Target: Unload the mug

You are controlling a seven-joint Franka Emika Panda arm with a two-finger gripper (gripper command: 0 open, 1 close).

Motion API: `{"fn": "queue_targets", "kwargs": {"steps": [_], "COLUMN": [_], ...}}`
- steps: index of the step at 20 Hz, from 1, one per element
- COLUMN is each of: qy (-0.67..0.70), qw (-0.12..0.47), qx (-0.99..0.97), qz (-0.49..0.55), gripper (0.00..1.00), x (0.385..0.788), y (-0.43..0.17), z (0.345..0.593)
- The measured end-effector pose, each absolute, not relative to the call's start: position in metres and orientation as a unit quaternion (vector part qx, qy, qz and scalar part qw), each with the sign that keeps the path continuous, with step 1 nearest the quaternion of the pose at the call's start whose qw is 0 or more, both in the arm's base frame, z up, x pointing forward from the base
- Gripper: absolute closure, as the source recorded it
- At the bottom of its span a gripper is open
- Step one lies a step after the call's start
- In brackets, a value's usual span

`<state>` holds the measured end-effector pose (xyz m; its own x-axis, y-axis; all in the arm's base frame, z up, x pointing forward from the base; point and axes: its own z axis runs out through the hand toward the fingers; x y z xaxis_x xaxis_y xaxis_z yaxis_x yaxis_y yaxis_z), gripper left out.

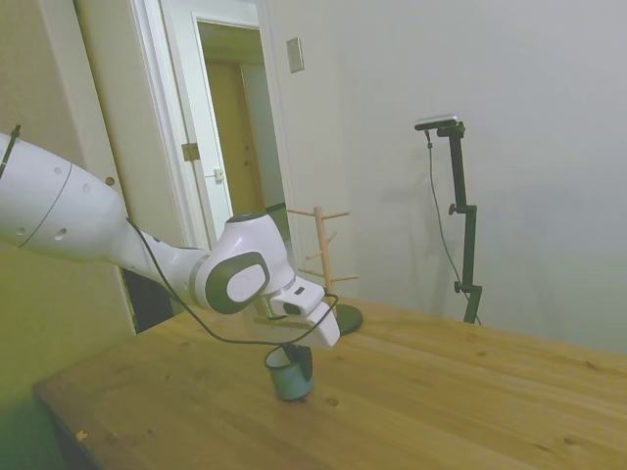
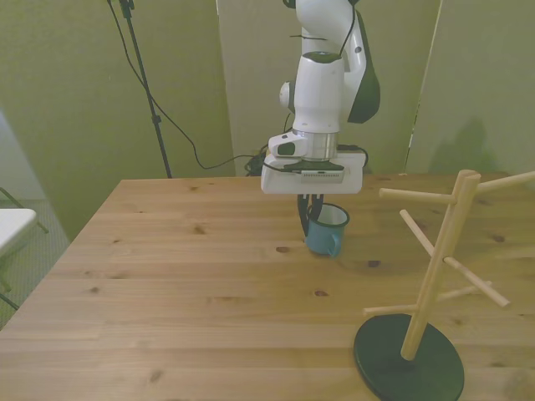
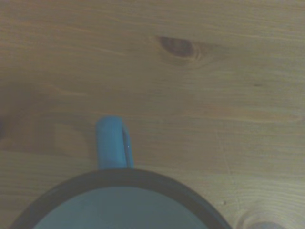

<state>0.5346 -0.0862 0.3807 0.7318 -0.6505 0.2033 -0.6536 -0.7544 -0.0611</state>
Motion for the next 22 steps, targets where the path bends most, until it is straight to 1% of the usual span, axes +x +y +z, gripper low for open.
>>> {"fn": "queue_targets", "kwargs": {"steps": [8,9,22], "qy": [-0.351,-0.352,-0.352], "qw": [0.016,0.016,0.020], "qx": [0.933,0.933,0.933], "qz": [0.076,0.075,0.070], "gripper": [1.00,0.00,0.00], "x": [0.5390,0.5395,0.5424], "y": [-0.0873,-0.0877,-0.0893], "z": [0.3799,0.3793,0.3816]}}
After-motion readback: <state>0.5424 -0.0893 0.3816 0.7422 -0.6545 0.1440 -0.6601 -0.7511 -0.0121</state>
